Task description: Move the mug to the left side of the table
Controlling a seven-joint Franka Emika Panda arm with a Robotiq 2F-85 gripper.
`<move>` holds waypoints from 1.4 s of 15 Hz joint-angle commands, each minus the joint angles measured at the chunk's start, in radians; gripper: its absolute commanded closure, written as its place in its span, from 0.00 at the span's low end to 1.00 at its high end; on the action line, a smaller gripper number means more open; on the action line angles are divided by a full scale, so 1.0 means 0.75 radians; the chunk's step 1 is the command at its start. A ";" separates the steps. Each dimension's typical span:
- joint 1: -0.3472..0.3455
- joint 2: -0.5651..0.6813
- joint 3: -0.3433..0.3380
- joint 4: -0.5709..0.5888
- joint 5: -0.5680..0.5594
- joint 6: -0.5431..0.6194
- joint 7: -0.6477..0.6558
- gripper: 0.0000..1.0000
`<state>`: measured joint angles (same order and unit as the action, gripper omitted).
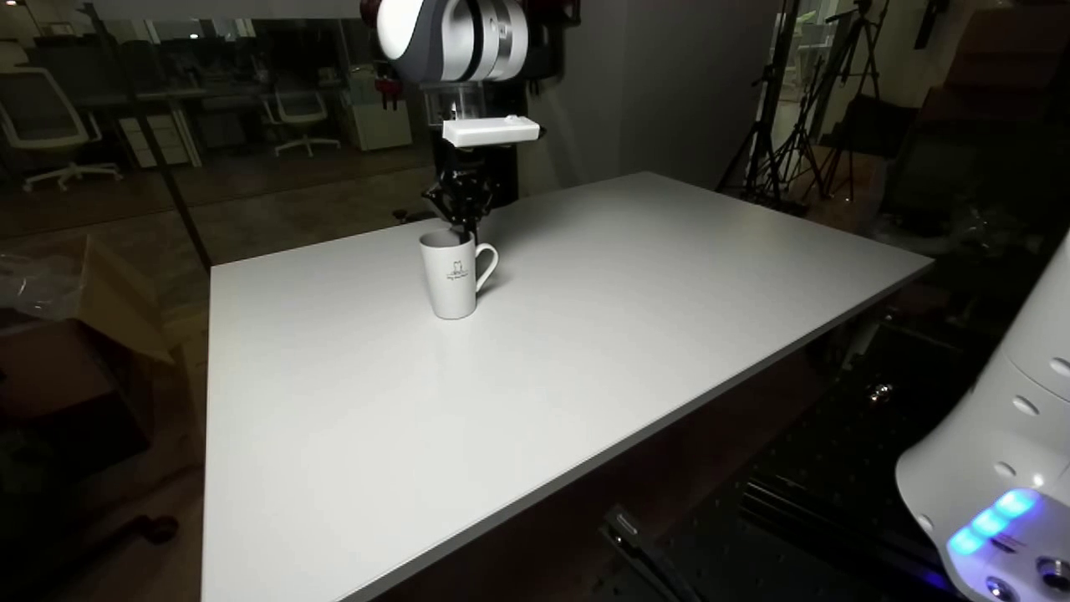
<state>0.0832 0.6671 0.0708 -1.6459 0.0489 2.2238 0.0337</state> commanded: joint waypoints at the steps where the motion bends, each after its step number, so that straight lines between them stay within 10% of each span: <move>1: 0.037 -0.013 -0.063 -0.021 -0.044 -0.029 0.118 0.98; 7: 0.043 -0.002 -0.092 0.004 -0.052 -0.071 0.170 0.98; 8: 0.043 -0.001 -0.094 0.008 -0.053 -0.082 0.175 0.66; 18: 0.042 0.023 -0.111 0.039 -0.085 -0.168 0.189 0.05; 21: 0.047 0.016 -0.118 0.056 -0.112 -0.177 0.192 0.00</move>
<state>0.1014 0.6803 -0.0014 -1.6379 -0.0046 2.1233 0.1379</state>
